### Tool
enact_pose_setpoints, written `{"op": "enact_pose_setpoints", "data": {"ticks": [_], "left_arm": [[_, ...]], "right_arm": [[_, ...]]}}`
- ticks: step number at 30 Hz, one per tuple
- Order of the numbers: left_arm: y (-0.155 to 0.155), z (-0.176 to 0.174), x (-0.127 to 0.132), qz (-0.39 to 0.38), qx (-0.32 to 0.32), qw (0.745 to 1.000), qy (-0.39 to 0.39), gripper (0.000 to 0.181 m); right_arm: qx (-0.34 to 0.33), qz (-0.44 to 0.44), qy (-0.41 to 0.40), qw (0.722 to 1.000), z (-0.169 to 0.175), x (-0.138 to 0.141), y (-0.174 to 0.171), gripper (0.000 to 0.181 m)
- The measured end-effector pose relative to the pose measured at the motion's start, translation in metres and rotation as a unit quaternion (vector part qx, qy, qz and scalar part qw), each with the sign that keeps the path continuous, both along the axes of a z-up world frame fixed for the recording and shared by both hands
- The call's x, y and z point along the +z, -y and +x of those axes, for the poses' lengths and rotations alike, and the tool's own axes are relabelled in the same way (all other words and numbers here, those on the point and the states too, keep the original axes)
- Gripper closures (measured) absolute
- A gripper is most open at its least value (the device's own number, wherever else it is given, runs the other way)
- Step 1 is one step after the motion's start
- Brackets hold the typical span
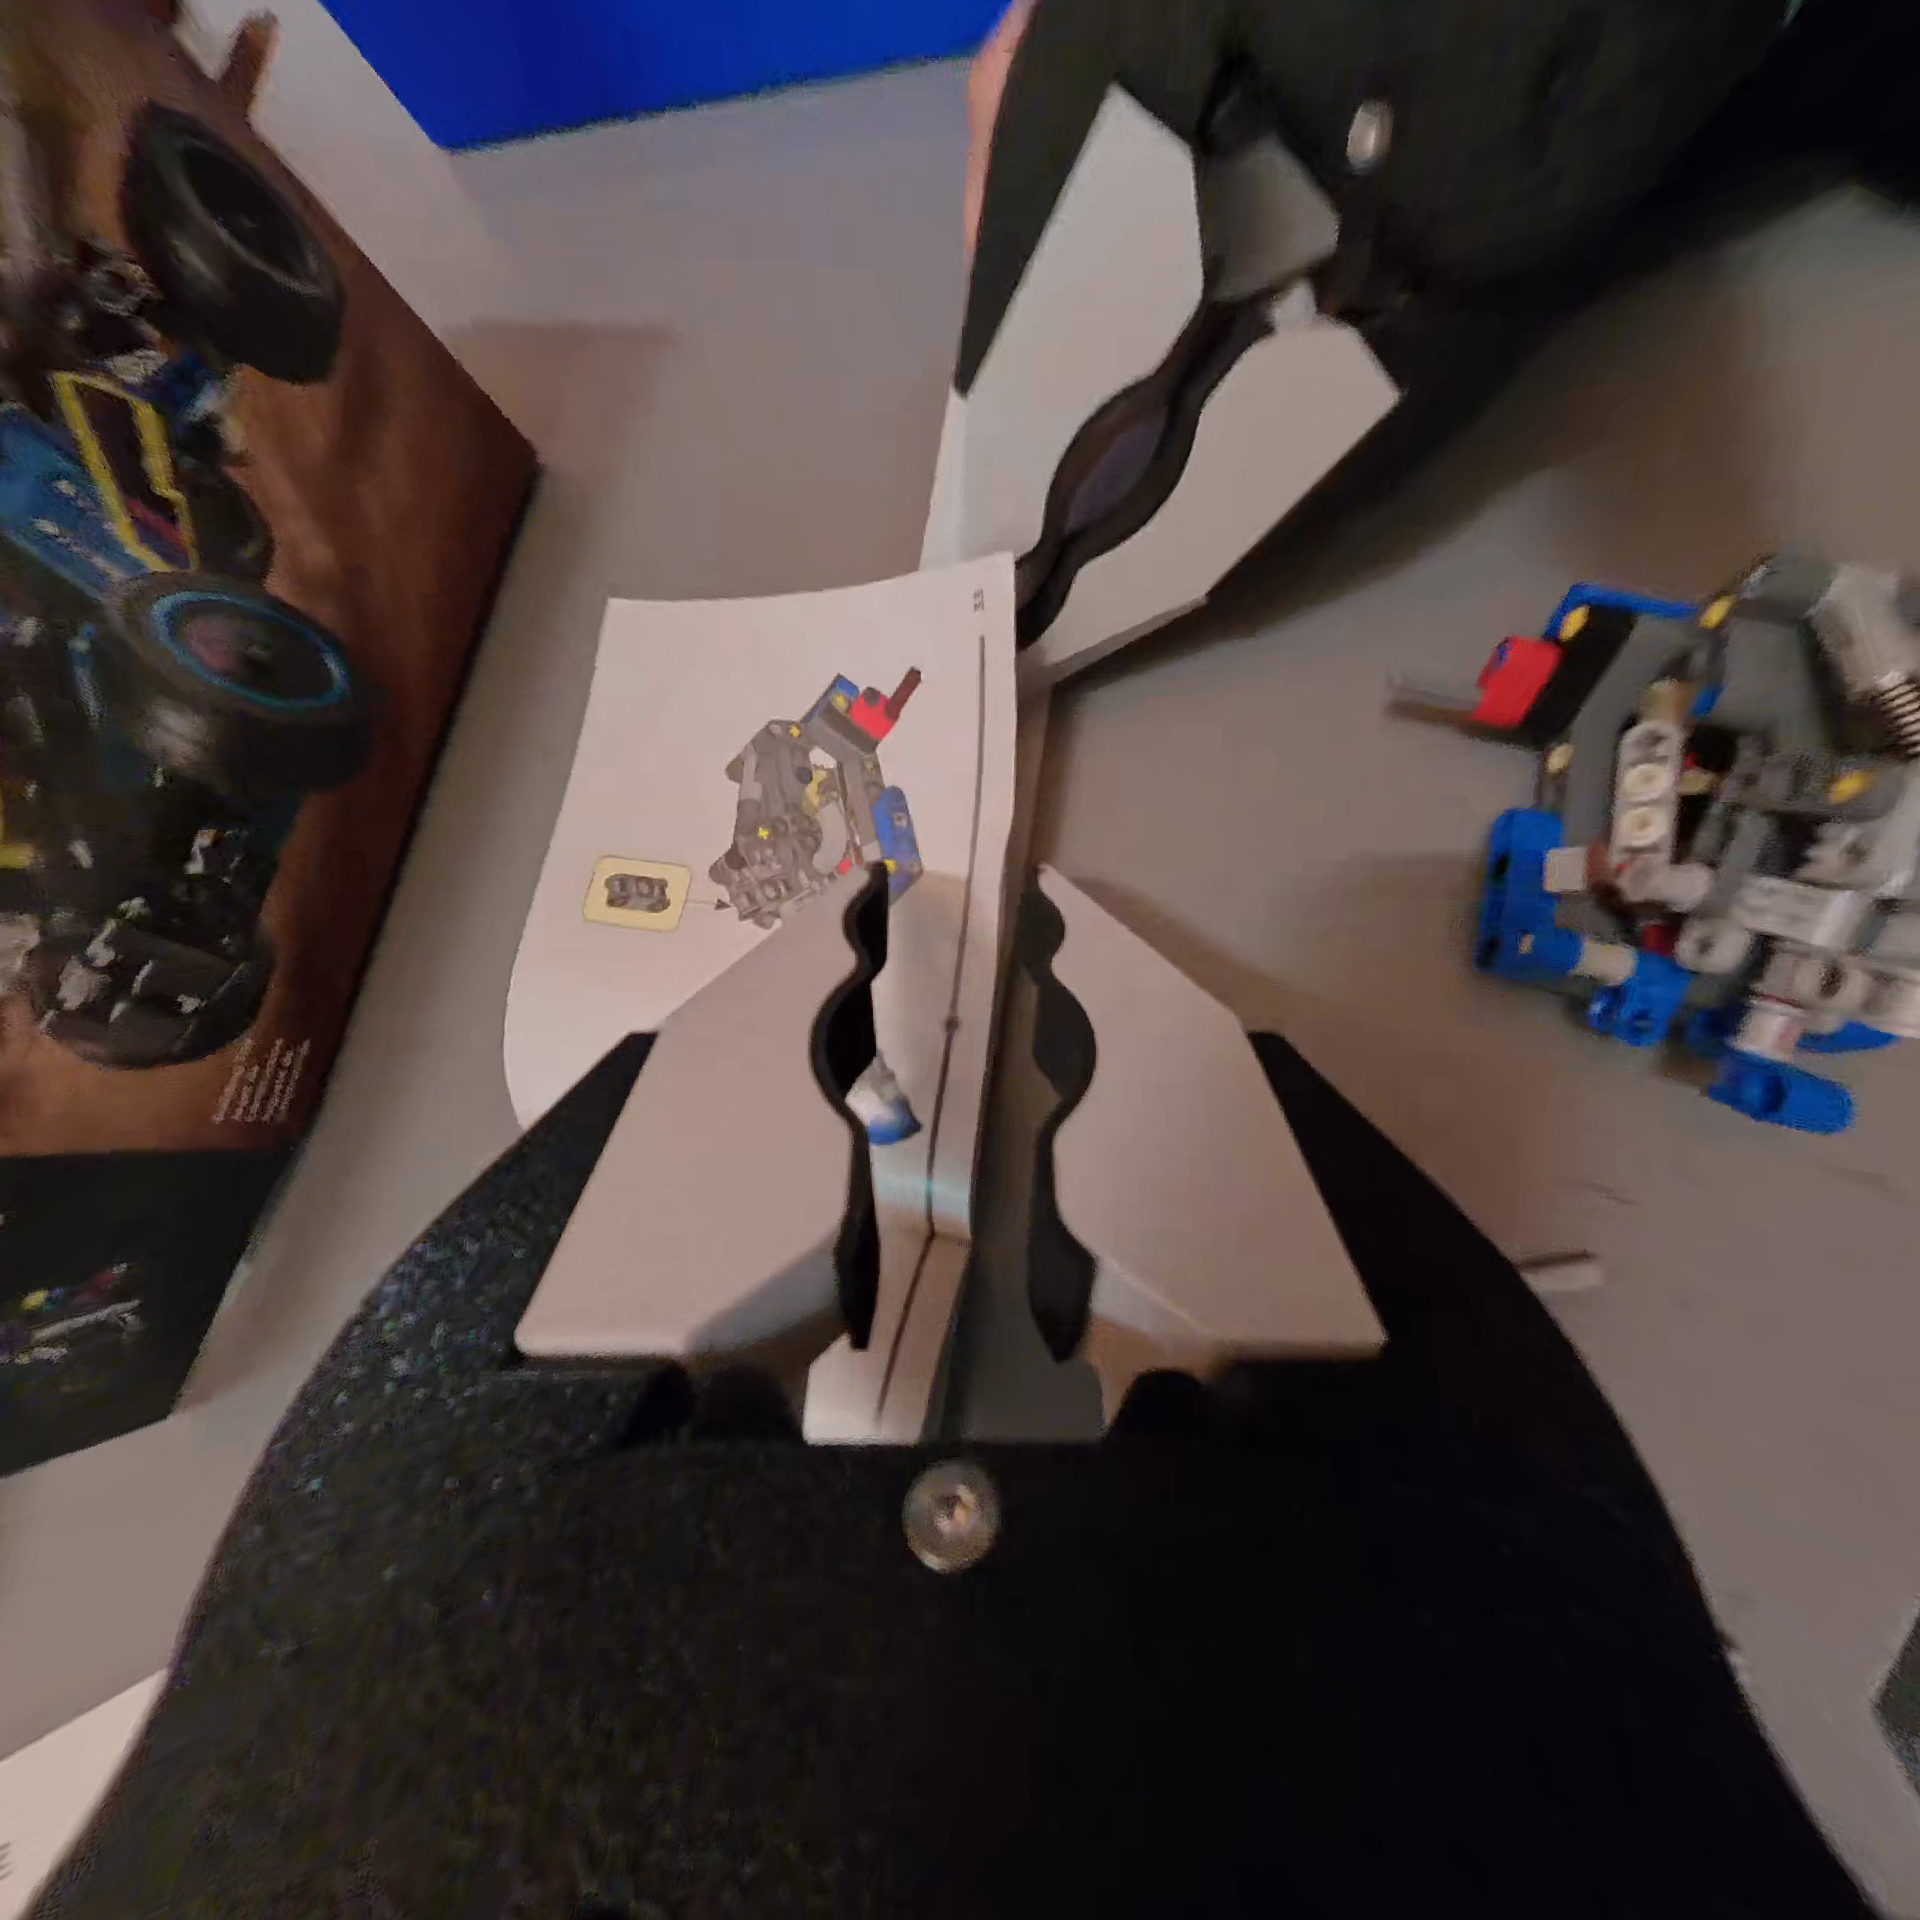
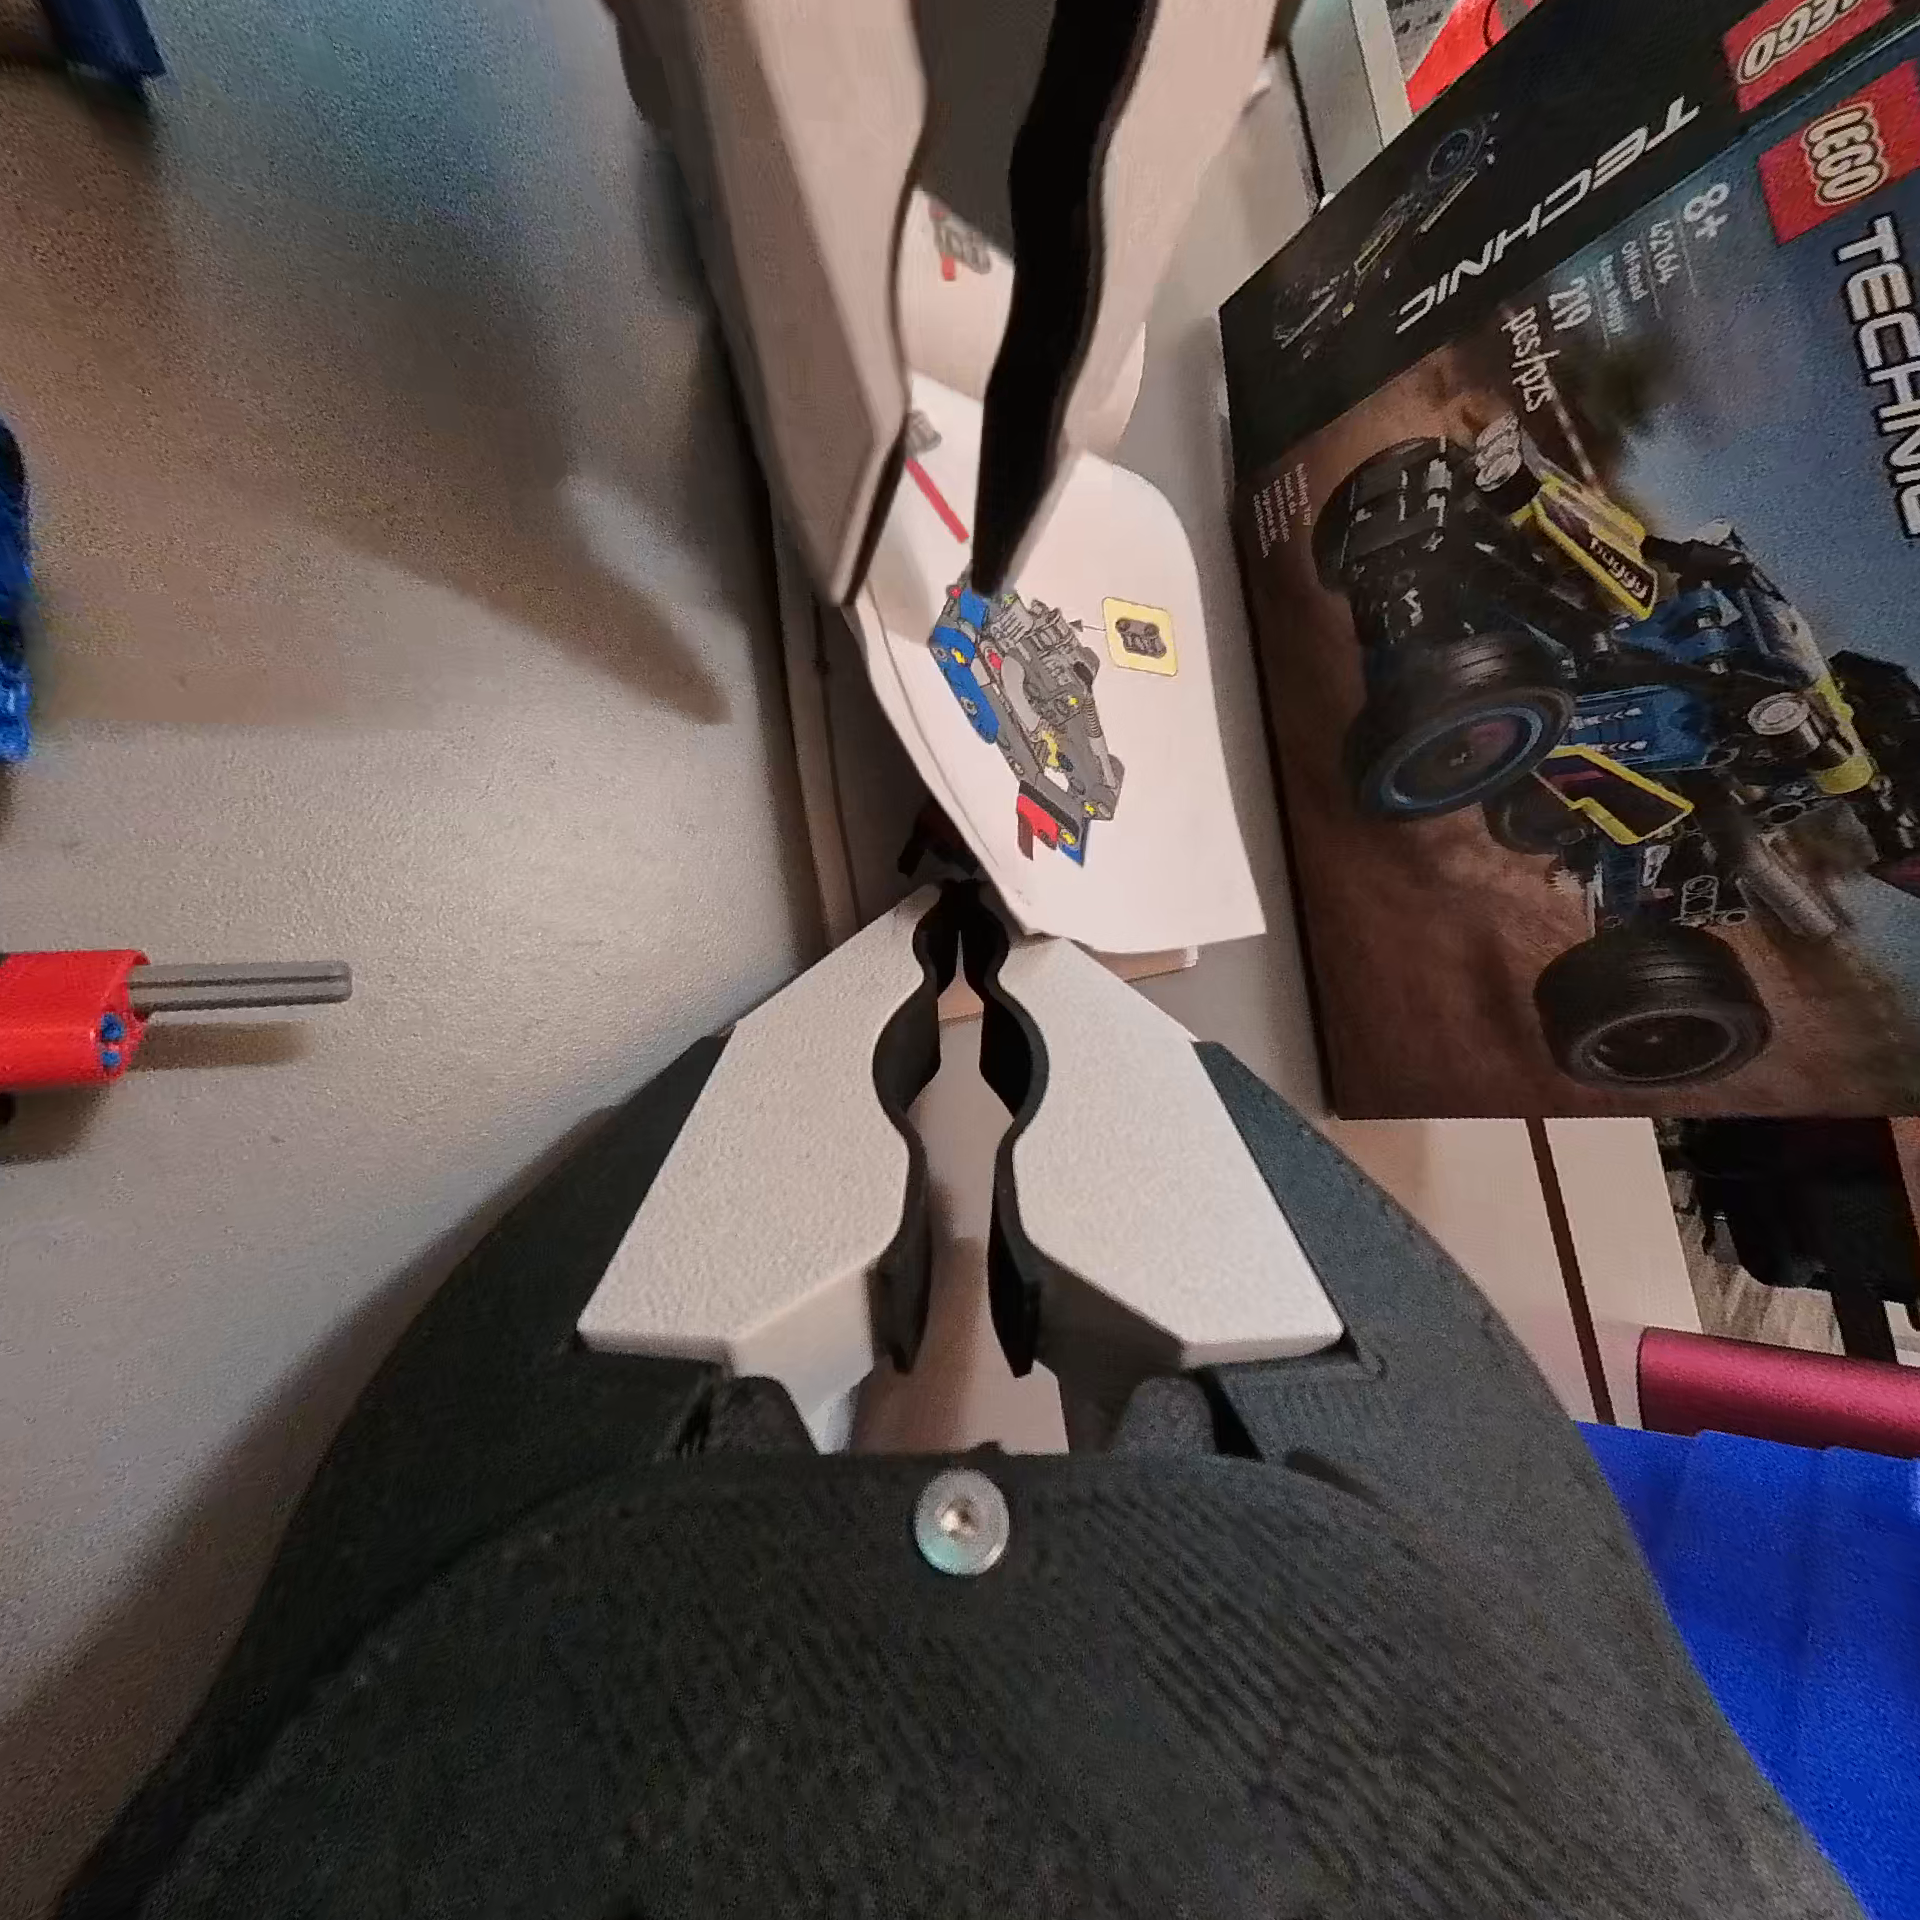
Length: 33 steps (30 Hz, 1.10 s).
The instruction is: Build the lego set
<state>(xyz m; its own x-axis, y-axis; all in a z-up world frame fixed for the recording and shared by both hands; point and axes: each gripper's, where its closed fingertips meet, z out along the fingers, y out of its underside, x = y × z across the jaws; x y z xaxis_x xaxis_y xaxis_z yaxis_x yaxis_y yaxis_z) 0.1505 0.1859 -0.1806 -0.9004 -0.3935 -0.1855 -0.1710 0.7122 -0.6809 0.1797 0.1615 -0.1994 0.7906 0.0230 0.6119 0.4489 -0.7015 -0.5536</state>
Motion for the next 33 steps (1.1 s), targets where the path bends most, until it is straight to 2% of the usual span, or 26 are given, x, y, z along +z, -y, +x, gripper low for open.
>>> {"op": "enact_pose_setpoints", "data": {"ticks": [2, 7, 16, 19, 33], "left_arm": [[0.002, -0.001, -0.008, 0.024, -0.010, 1.000, 0.009, 0.162], [0.001, -0.002, -0.013, 0.028, -0.007, 0.999, 0.031, 0.181], [-0.001, -0.008, -0.016, 0.060, -0.027, 0.995, 0.071, 0.181], [-0.002, -0.012, -0.022, 0.065, -0.033, 0.996, 0.053, 0.181], [-0.004, -0.016, -0.023, 0.037, -0.035, 0.999, 0.007, 0.181]], "right_arm": [[0.001, -0.001, 0.004, 1.000, 0.000, 0.000, 0.000, 0.181], [0.005, -0.001, 0.009, 1.000, -0.001, 0.000, 0.000, 0.181], [0.008, 0.002, 0.010, 1.000, -0.001, 0.001, 0.000, 0.181], [0.007, 0.006, 0.008, 1.000, -0.001, 0.001, 0.000, 0.181], [0.003, 0.013, 0.012, 1.000, 0.000, 0.002, 0.000, 0.181]]}}
